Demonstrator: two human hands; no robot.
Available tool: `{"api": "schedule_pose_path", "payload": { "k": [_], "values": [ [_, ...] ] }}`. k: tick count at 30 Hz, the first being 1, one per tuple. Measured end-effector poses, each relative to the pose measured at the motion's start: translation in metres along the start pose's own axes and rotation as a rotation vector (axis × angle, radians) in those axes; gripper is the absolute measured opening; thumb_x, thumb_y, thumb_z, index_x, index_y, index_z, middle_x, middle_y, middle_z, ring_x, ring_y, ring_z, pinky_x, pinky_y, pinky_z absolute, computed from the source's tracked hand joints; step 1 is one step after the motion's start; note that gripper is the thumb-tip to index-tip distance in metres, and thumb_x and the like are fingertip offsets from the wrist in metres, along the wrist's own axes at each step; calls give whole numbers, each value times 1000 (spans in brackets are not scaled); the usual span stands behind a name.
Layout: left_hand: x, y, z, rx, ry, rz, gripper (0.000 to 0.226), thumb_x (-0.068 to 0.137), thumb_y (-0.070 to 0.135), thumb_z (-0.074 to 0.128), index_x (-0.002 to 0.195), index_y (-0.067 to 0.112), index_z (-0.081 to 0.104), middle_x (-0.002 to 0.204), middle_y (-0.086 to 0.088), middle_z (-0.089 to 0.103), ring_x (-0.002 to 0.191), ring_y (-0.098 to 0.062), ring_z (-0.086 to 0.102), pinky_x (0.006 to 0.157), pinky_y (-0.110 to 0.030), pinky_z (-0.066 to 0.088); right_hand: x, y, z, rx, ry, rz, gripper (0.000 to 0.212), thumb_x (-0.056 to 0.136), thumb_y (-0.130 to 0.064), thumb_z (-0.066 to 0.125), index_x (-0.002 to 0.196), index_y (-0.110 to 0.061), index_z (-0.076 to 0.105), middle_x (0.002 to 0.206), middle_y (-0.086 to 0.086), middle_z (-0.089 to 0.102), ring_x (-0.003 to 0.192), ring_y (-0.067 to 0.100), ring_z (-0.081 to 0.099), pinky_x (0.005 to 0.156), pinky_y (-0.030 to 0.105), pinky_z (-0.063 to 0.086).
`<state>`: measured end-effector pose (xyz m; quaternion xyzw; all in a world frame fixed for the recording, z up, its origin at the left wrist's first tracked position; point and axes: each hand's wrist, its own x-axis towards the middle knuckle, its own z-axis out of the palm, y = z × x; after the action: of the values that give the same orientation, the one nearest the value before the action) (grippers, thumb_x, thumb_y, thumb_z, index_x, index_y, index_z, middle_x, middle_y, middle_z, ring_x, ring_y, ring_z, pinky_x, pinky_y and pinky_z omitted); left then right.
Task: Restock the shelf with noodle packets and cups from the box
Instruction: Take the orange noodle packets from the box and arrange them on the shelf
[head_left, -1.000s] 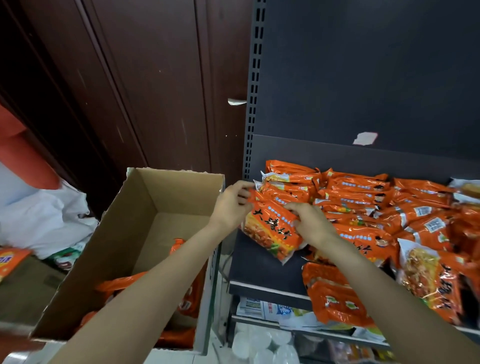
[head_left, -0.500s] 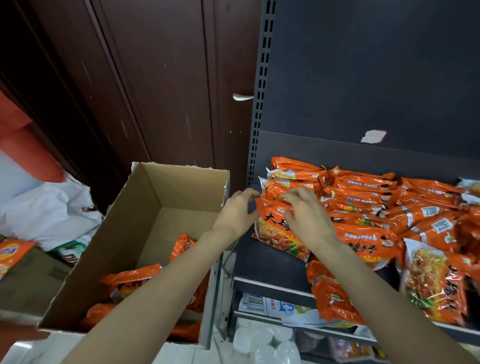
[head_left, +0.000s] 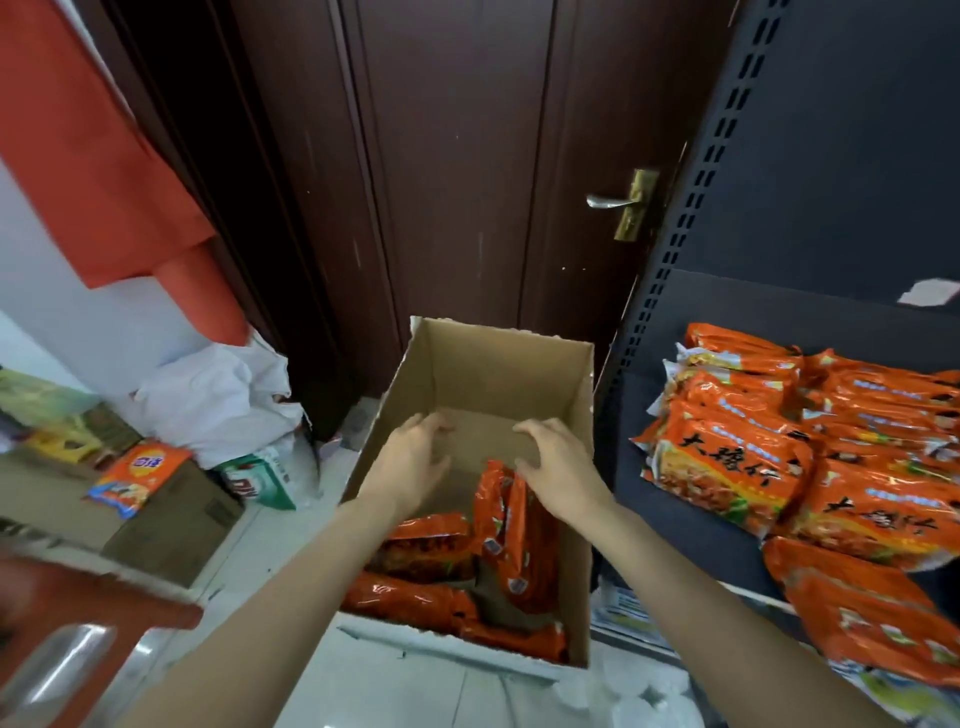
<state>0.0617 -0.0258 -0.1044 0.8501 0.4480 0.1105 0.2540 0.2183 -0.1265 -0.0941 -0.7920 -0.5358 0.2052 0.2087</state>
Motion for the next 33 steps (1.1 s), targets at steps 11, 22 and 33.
{"api": "schedule_pose_path", "payload": {
  "k": [11,22,33],
  "values": [
    [9,-51,46,67,-479,-6,56,89,29,62,139,14,43,138,-11,49,127,-25,46,108,-34,37,4,10,98,103,-195,464,88,82,-24,69,149,-28,11,142,18,31,133,38,32,110,46,29],
    [37,-52,80,-101,-591,-166,39,95,26,53,129,8,54,132,-10,56,122,-24,51,102,-32,39,21,31,96,-97,-107,555,24,95,-6,40,99,-2,63,101,16,66,93,32,65,81,34,54],
    [56,-41,106,-315,-376,-367,11,88,13,61,89,5,67,94,-11,66,95,-23,62,78,-26,44,33,23,83,-38,14,517,18,96,-16,47,112,-11,54,109,13,64,97,30,64,83,46,55]
  ]
}}
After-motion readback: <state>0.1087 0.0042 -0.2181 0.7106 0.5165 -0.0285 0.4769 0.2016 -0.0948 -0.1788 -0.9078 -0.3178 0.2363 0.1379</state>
